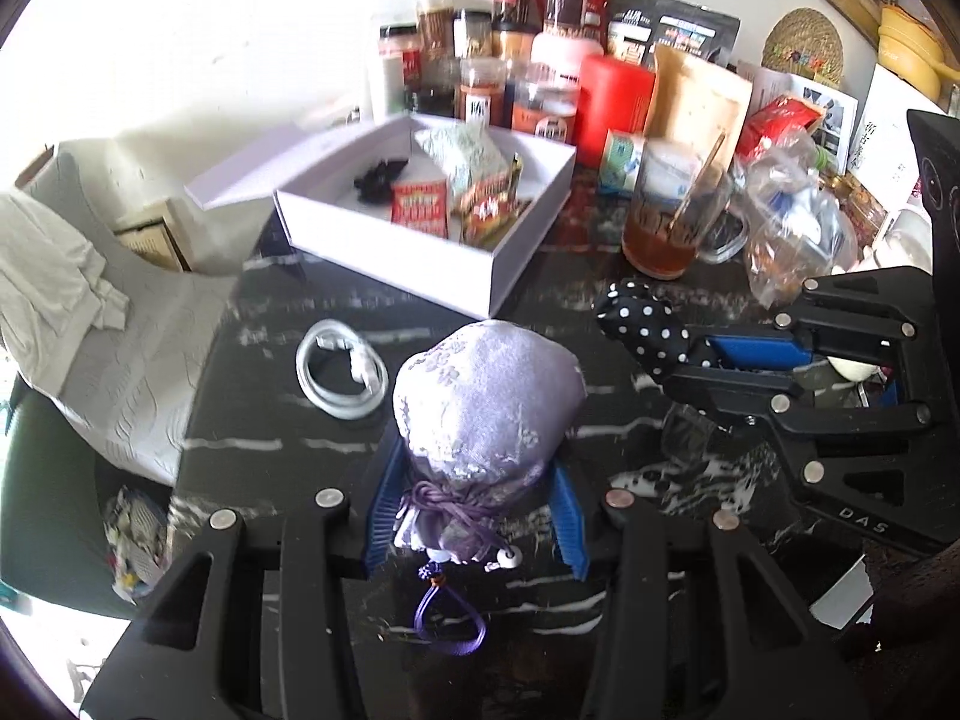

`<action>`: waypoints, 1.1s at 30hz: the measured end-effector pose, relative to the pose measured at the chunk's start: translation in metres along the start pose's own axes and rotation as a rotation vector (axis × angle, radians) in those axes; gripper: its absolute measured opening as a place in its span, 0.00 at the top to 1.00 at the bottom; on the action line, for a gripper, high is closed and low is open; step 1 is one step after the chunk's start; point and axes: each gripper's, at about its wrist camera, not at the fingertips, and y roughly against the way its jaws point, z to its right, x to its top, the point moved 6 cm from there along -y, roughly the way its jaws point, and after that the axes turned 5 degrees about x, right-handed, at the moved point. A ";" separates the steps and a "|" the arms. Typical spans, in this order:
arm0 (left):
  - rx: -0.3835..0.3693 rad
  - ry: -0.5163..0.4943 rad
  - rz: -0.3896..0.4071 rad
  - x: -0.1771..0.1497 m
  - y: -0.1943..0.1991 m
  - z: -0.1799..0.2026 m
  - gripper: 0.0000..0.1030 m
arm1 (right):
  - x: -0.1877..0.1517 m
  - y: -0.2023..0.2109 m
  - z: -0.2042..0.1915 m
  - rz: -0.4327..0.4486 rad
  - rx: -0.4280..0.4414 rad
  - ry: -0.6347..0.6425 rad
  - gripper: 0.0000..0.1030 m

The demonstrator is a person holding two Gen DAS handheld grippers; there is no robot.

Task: Organize objects
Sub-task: 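Carry the pouch with the left tool while the right carries the polka-dot scrunchie to the box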

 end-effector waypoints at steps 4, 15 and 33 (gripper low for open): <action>0.006 -0.020 0.025 0.021 0.011 0.002 0.59 | 0.013 0.009 0.006 0.018 -0.009 -0.001 0.87; 0.000 -0.078 0.078 0.074 0.020 0.008 0.59 | 0.036 0.018 0.030 0.045 -0.035 -0.027 0.87; -0.027 -0.088 0.056 0.132 -0.046 -0.007 0.59 | 0.077 -0.023 0.085 0.041 -0.065 -0.060 0.87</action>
